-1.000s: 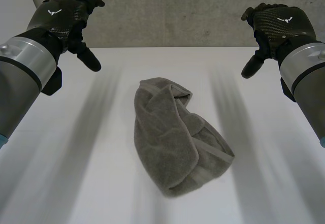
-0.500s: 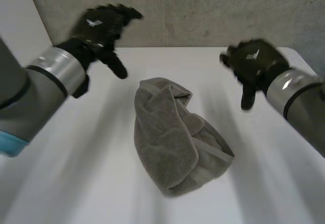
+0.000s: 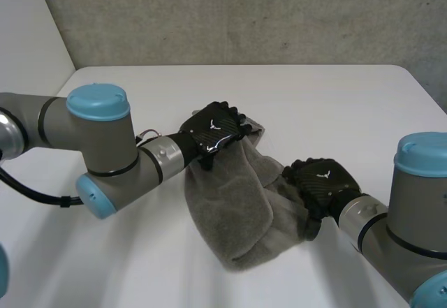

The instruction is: Fold the towel.

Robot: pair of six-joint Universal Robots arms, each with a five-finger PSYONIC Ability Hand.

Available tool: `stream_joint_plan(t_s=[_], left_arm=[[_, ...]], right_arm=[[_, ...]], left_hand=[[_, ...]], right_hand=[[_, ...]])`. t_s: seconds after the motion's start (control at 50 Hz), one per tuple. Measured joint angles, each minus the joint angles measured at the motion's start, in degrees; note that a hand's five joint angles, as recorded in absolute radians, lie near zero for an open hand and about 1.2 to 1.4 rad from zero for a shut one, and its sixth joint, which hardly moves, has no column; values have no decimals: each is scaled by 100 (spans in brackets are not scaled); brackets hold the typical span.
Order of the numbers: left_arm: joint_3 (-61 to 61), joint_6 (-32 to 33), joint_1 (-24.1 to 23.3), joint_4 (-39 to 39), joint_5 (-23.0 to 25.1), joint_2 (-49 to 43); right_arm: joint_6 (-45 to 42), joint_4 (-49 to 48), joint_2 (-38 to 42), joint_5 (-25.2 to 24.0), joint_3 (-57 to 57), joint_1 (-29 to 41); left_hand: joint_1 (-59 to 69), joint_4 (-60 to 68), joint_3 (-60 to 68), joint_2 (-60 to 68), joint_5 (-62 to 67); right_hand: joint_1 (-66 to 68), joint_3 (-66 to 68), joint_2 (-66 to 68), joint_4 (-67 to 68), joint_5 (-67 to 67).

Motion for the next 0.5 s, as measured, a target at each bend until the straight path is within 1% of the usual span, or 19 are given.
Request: stream_joint_plan(t_s=[0.1, 0.2, 0.3, 0.4, 0.5], left_arm=[[590, 29, 6, -224, -11, -336], [1449, 13, 9, -669, -56, -788], [2270, 1, 11, -1002, -213, -1269], [2811, 7, 11, -1095, -404, -1654], [2960, 16, 11, -1091, -457, -1814]], right_arm=[[-40, 4, 133, 19, -3, 18], [-77, 16, 162, 34, -2, 26], [-88, 18, 160, 44, 9, 29], [-88, 16, 171, 52, 18, 30], [-87, 8, 180, 51, 18, 31]], left_hand=[[192, 187, 189, 194, 184], [414, 412, 410, 410, 408], [615, 620, 620, 619, 615], [835, 840, 838, 840, 831], [1023, 1016, 1015, 1016, 1007]], right_hand=[[0, 0, 0, 0, 0], [0, 0, 0, 0, 0], [0, 0, 0, 0, 0], [0, 0, 0, 0, 0], [0, 0, 0, 0, 0]])
